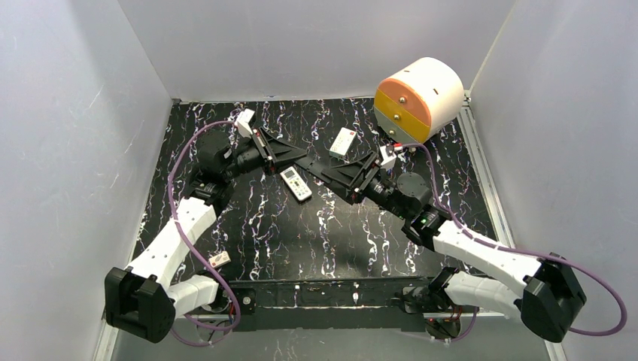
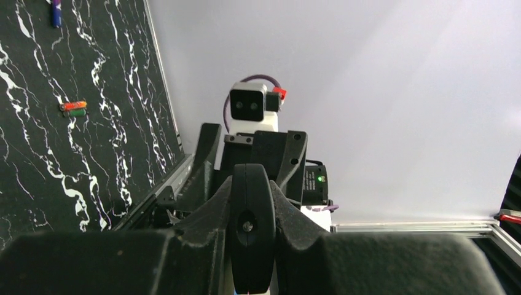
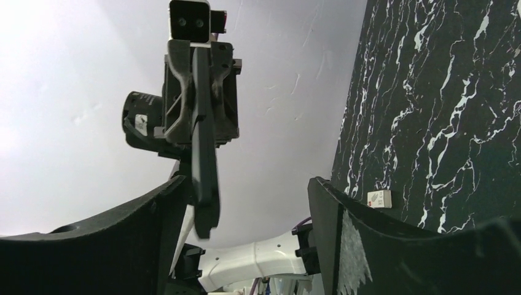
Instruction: Load the batteries into the remote control
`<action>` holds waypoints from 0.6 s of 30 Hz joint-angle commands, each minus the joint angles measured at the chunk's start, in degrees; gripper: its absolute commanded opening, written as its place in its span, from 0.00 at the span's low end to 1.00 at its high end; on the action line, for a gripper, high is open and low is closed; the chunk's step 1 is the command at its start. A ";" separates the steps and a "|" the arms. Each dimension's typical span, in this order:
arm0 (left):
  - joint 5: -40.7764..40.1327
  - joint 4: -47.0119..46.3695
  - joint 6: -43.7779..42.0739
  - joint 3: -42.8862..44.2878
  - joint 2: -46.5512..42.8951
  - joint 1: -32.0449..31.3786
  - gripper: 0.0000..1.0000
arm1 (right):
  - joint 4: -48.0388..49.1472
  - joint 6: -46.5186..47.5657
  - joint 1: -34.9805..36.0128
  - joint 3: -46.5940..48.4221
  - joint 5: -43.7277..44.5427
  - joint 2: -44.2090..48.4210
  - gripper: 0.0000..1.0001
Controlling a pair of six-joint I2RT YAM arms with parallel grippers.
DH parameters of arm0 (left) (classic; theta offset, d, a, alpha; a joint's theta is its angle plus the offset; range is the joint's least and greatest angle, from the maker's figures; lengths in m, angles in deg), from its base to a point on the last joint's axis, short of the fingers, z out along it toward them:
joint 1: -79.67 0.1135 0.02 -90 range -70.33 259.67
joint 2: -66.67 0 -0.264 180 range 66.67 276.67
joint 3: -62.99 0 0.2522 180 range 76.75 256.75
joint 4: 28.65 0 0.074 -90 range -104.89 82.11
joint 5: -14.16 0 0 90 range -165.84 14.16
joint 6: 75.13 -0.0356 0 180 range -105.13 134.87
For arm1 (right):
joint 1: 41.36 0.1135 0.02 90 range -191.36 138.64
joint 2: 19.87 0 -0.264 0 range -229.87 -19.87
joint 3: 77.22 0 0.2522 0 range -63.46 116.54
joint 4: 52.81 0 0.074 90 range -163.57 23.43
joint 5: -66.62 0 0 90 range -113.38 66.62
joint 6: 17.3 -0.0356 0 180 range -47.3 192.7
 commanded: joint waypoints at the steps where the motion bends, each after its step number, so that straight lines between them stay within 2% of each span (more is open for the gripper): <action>1: 0.79 -2.55 -1.36 0.31 -0.91 1.67 0.00 | -3.62 0.27 -0.51 0.25 0.64 4.64 0.75; 9: 1.87 -2.59 -1.88 -0.18 -0.22 2.54 0.00 | -5.09 0.80 -0.55 0.70 -1.27 4.75 0.51; 15: 2.41 -2.60 -1.97 -0.58 -0.07 2.57 0.00 | -4.83 1.24 -0.64 1.32 -1.68 3.07 0.46; 17: 2.75 -2.53 -2.06 -0.58 -0.05 2.59 0.00 | -4.11 1.26 -0.65 1.42 -1.49 2.99 0.47; 18: 2.80 -2.55 -2.18 -0.65 -0.12 2.55 0.00 | -3.84 1.33 -0.68 1.44 -1.36 3.02 0.50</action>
